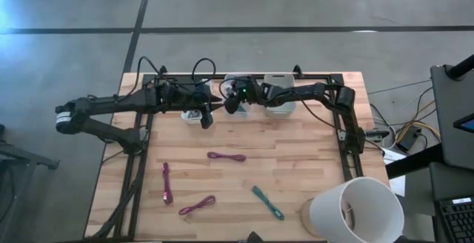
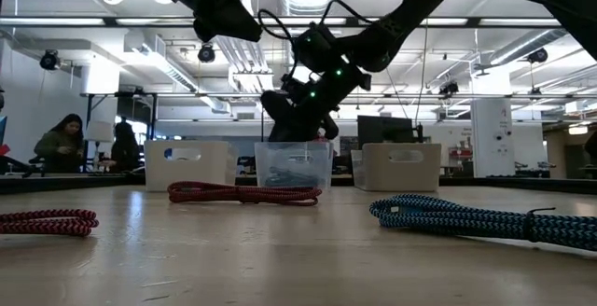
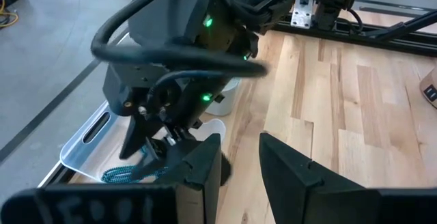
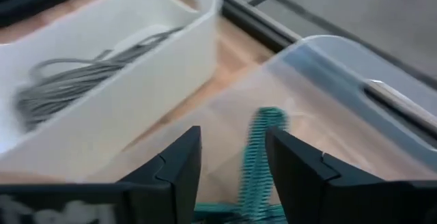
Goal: Pick & Place USB Port
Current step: Put the blue charger cable into the transparent bin
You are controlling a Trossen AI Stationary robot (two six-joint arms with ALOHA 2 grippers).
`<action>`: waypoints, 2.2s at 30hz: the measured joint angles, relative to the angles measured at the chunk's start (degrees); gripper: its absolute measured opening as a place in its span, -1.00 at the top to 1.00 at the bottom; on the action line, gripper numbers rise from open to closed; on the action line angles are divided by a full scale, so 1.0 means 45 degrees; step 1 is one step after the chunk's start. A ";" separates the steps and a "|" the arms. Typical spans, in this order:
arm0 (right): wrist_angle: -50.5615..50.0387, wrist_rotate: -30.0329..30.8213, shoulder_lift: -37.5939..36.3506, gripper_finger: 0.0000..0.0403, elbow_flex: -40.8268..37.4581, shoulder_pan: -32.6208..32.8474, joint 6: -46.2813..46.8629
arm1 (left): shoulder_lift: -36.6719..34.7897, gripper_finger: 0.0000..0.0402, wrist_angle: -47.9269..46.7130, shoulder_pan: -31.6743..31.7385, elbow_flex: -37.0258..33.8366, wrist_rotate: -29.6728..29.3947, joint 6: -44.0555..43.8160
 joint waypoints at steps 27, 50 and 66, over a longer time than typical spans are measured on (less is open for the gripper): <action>-0.8064 -0.0692 -0.2615 0.27 0.0054 0.5235 0.0105 | 0.0000 0.48 -0.0005 -0.0005 -0.0024 -0.0002 -0.0077; -1.0002 -0.2633 -0.2595 0.29 -0.0114 0.9398 0.6820 | 0.0000 0.48 -0.0005 -0.0010 -0.0024 -0.0002 -0.0738; -0.7296 -0.2318 -0.2576 0.30 -0.2192 1.0060 0.8499 | 0.0000 0.48 -0.0029 0.0000 -0.0044 -0.0002 -0.0685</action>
